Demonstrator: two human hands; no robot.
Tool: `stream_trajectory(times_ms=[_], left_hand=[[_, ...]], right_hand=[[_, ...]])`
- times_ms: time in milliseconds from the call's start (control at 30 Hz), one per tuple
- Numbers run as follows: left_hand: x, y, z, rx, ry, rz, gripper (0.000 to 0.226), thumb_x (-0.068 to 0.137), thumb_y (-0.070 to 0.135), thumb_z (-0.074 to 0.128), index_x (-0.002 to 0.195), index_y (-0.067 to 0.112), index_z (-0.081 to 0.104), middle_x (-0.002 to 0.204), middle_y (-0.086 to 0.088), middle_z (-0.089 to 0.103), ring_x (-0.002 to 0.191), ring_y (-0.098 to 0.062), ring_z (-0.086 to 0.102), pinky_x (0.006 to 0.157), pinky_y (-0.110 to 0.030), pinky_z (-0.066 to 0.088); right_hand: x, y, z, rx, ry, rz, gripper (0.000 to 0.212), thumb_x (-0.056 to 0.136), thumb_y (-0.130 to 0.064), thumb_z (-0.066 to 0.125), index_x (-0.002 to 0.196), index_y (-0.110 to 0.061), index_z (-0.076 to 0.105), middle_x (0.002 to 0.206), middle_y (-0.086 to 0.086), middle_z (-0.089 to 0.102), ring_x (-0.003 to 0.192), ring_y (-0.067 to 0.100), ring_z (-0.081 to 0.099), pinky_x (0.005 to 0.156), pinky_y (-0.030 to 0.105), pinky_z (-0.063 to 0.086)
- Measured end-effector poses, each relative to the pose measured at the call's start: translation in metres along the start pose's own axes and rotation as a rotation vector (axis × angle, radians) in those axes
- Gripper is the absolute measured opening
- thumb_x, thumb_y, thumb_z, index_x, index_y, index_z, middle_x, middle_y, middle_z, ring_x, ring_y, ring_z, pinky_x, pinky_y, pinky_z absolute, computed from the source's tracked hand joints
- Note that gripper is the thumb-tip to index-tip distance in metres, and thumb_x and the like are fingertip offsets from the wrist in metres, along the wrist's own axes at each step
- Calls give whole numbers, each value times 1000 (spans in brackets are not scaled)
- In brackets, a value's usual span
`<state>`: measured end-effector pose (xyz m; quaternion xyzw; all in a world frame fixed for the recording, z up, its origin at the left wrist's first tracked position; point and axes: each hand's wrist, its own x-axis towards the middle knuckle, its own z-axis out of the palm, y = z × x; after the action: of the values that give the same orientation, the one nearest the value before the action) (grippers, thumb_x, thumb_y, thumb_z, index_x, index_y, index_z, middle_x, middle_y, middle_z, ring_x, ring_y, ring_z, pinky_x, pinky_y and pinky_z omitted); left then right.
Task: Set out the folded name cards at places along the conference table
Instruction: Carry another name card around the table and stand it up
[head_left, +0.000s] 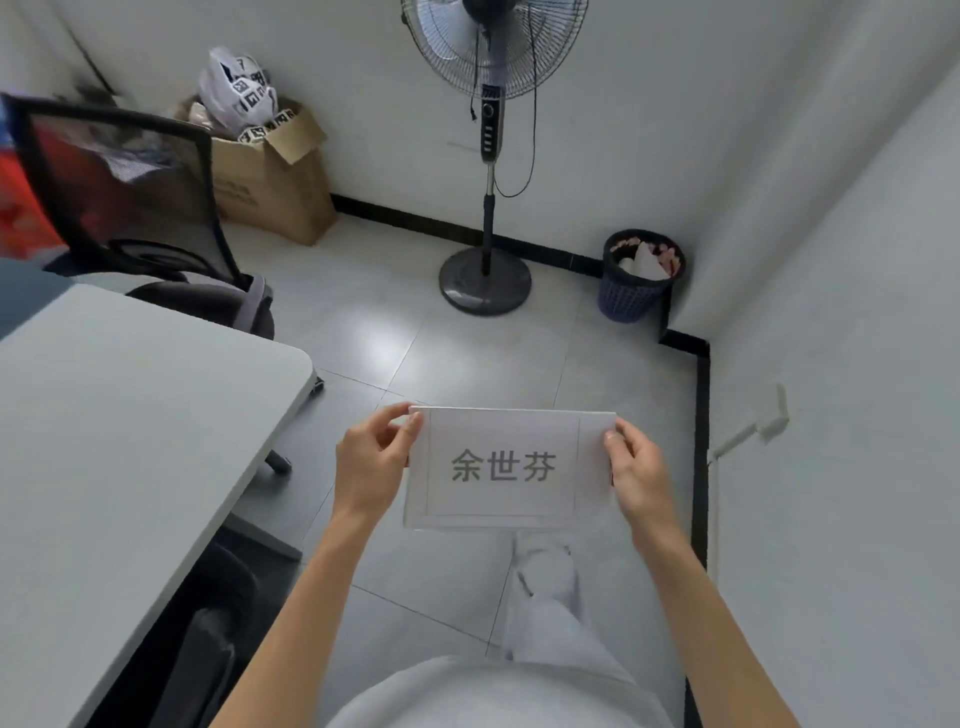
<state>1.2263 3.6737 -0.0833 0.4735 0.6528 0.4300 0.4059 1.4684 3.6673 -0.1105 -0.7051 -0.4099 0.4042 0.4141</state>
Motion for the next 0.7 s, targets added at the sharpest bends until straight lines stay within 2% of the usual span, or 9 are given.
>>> stream_trajectory(times_ms=[133, 167, 300, 367, 467, 533, 567, 633, 700], left_hand=[[65, 1, 14, -38, 179, -86, 12, 86, 23, 57, 96, 21, 64, 79, -5, 70, 80, -28, 67, 75, -47, 57], [79, 2, 16, -61, 244, -122, 12, 86, 24, 58, 96, 22, 63, 80, -6, 70, 80, -27, 68, 77, -48, 57], [127, 10, 14, -127, 456, -218, 24, 84, 30, 59, 102, 15, 64, 87, -12, 71, 83, -29, 67, 80, -52, 55], [146, 14, 5, -134, 552, -243, 18, 85, 26, 58, 98, 15, 64, 89, -14, 71, 84, -33, 66, 80, -52, 55], [173, 10, -14, -119, 704, -292, 18, 87, 23, 56, 98, 13, 65, 87, -15, 71, 83, -33, 66, 81, -51, 54], [191, 3, -30, -114, 789, -309, 14, 87, 23, 55, 95, 21, 66, 85, -14, 71, 81, -33, 66, 82, -51, 53], [200, -1, -39, -125, 820, -318, 12, 87, 24, 55, 90, 28, 66, 85, -14, 71, 82, -33, 66, 81, -51, 54], [216, -11, -58, -147, 880, -342, 11, 83, 32, 57, 79, 41, 63, 82, -13, 72, 81, -32, 67, 81, -50, 54], [232, -20, -80, -161, 951, -370, 8, 77, 40, 55, 75, 43, 62, 80, -14, 71, 81, -33, 66, 82, -52, 54]], right_hand=[[105, -36, 33, -57, -186, -79, 30, 92, -16, 43, 117, -7, 57, 100, 5, 63, 79, 13, 57, 74, 29, 47], [128, -49, 42, -78, -242, -87, 29, 92, -15, 43, 117, -7, 57, 99, 4, 62, 79, 12, 56, 72, 27, 46], [202, -103, 91, -160, -450, -157, 32, 93, -17, 41, 121, -11, 54, 119, 8, 62, 109, 25, 58, 97, 43, 46], [228, -125, 122, -185, -541, -188, 36, 93, -18, 41, 127, -10, 50, 124, 3, 57, 114, 20, 54, 103, 39, 42], [260, -152, 178, -199, -710, -238, 32, 89, -21, 45, 118, -11, 54, 115, 2, 62, 106, 19, 58, 96, 37, 46], [274, -169, 218, -202, -801, -266, 12, 90, -15, 45, 98, -13, 54, 93, -5, 64, 88, 11, 60, 83, 30, 47], [281, -175, 240, -207, -827, -280, 11, 90, -13, 45, 96, -16, 53, 88, -7, 63, 84, 11, 60, 80, 30, 47], [290, -185, 283, -245, -873, -317, 20, 88, -14, 45, 103, -14, 58, 94, 2, 67, 91, 22, 62, 84, 40, 49], [294, -196, 328, -291, -928, -370, 28, 88, -16, 45, 112, -13, 57, 98, 8, 68, 95, 28, 62, 85, 45, 49]])
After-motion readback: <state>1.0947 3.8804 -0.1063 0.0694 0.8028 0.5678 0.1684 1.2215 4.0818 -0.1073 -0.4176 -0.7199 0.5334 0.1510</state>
